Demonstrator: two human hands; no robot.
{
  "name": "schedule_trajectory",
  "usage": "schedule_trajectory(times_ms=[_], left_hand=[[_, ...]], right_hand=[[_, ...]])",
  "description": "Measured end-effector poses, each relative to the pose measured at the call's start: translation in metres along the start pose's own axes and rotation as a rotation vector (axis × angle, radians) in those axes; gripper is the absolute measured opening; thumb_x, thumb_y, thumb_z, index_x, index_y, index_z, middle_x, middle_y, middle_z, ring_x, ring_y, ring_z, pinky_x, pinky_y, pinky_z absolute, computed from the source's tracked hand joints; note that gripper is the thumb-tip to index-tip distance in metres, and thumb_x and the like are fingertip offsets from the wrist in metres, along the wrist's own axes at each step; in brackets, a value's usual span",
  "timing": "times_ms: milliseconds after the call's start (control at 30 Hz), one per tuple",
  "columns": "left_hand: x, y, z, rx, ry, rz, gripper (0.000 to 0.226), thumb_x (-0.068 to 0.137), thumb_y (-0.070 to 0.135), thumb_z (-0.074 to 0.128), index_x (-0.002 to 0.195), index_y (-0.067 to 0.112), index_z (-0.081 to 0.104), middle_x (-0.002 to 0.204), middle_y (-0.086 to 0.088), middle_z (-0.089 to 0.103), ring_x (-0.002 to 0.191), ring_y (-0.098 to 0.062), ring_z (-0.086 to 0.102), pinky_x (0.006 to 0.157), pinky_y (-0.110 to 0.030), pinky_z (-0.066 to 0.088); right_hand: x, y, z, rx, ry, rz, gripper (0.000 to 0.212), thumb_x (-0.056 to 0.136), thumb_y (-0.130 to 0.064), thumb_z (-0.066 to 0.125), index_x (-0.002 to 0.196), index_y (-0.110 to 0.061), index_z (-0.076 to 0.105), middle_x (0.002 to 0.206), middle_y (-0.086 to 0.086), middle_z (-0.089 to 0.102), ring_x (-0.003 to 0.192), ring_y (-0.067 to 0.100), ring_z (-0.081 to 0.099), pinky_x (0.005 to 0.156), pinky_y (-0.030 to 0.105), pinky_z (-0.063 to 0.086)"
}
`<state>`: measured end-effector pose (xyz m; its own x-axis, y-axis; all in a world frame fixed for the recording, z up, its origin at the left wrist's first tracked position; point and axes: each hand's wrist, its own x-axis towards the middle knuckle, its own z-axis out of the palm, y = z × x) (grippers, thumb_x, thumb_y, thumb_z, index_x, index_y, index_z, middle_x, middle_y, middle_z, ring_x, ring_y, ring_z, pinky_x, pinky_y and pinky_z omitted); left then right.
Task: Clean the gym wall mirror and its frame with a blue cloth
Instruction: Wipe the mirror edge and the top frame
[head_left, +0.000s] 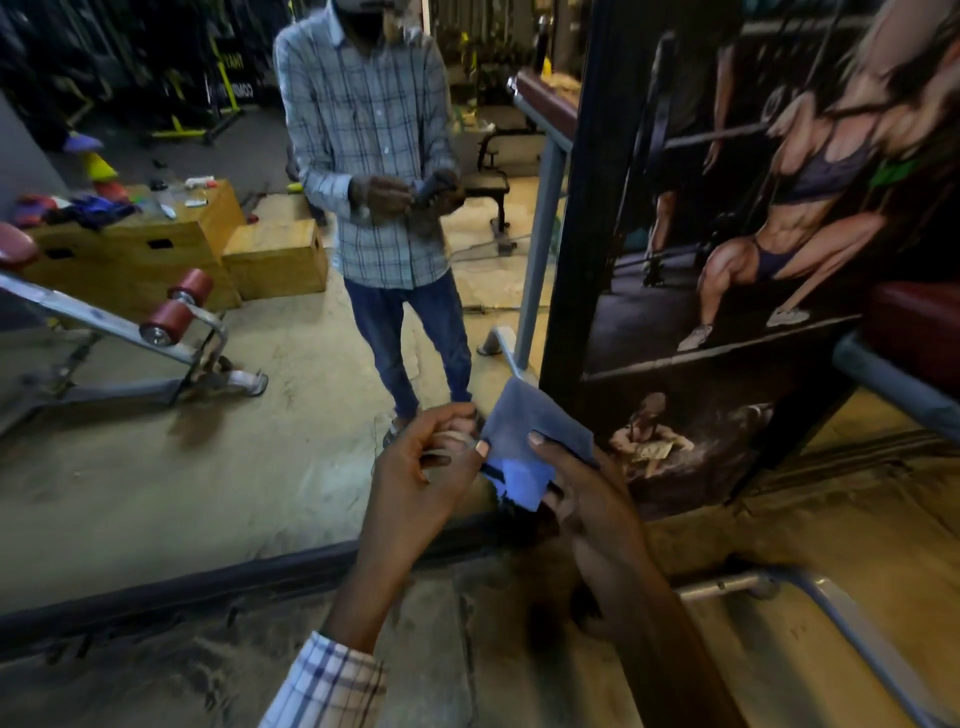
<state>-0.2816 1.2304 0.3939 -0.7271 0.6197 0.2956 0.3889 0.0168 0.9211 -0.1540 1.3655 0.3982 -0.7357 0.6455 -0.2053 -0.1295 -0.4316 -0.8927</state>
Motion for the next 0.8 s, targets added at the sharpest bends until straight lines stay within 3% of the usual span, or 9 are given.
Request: schedule_trajectory(times_ms=[133,233,300,400,533,633,700,800], left_hand=[[0.042,0.030,-0.023,0.138,-0.009,0.197,0.045,0.089,0.019,0.079,0.130,0.030,0.065,0.114,0.014,0.069,0.105,-0.007,0.066,0.084,-0.026,0.057],[0.081,0.058,-0.036,0.274,-0.014,0.392,0.050,0.085,0.022,0.083,0.130,0.029,0.063,0.119,0.022,0.064,0.111,0.006,0.061,0.089,-0.007,0.046],[0.110,0.082,-0.045,0.357,-0.015,0.475,0.053,0.084,0.028,0.082,0.130,0.036,0.058,0.120,0.027,0.058,0.114,0.016,0.055,0.091,0.000,0.039],[0.158,0.120,-0.056,0.405,0.014,0.579,0.053,0.086,0.036,0.081,0.134,0.038,0.059,0.125,0.026,0.058,0.117,0.010,0.056,0.092,-0.003,0.040],[0.219,0.174,-0.060,0.486,0.084,0.749,0.059,0.084,0.049,0.075,0.139,0.039,0.055,0.135,0.021,0.055,0.124,0.001,0.054,0.098,-0.022,0.045],[0.267,0.220,-0.060,0.559,0.163,0.852,0.066,0.081,0.053,0.073,0.142,0.036,0.053,0.140,0.018,0.052,0.127,-0.005,0.053,0.102,-0.031,0.048],[0.295,0.252,-0.057,0.605,0.219,0.906,0.067,0.083,0.052,0.075,0.144,0.033,0.052,0.140,0.014,0.051,0.123,-0.006,0.054,0.097,-0.028,0.050],[0.333,0.302,-0.051,0.693,0.327,0.970,0.071,0.080,0.049,0.077,0.144,0.033,0.051,0.142,0.010,0.051,0.121,-0.005,0.050,0.094,-0.027,0.045]], right_hand=[[0.018,-0.047,0.013,-0.072,0.032,-0.188,0.008,0.097,-0.009,0.066,0.103,-0.013,0.069,0.090,0.003,0.078,0.083,0.010,0.076,0.069,0.023,0.061],[0.032,-0.091,0.021,-0.126,0.082,-0.345,0.007,0.097,-0.011,0.068,0.103,-0.011,0.069,0.089,0.003,0.075,0.074,0.004,0.074,0.062,0.017,0.057],[0.043,-0.124,0.028,-0.124,0.079,-0.421,0.010,0.095,-0.014,0.071,0.105,-0.015,0.071,0.097,0.007,0.078,0.083,0.011,0.076,0.069,0.024,0.062],[0.065,-0.179,0.043,-0.156,0.141,-0.603,0.012,0.091,-0.014,0.076,0.101,-0.017,0.072,0.101,0.013,0.077,0.092,0.029,0.075,0.085,0.045,0.063],[0.096,-0.254,0.064,-0.053,0.144,-0.796,0.011,0.090,-0.003,0.072,0.101,-0.007,0.072,0.091,0.012,0.078,0.078,0.024,0.072,0.070,0.030,0.061],[0.124,-0.309,0.076,-0.012,0.086,-0.879,0.017,0.089,-0.005,0.075,0.103,-0.014,0.073,0.098,0.007,0.079,0.093,0.022,0.076,0.083,0.035,0.062],[0.147,-0.346,0.084,-0.006,0.077,-0.969,0.018,0.087,-0.003,0.078,0.102,-0.011,0.073,0.096,0.006,0.078,0.092,0.020,0.075,0.082,0.033,0.062],[0.177,-0.404,0.100,-0.028,0.101,-1.133,0.019,0.084,0.003,0.079,0.101,-0.001,0.073,0.088,0.005,0.077,0.077,0.009,0.072,0.070,0.023,0.058]])
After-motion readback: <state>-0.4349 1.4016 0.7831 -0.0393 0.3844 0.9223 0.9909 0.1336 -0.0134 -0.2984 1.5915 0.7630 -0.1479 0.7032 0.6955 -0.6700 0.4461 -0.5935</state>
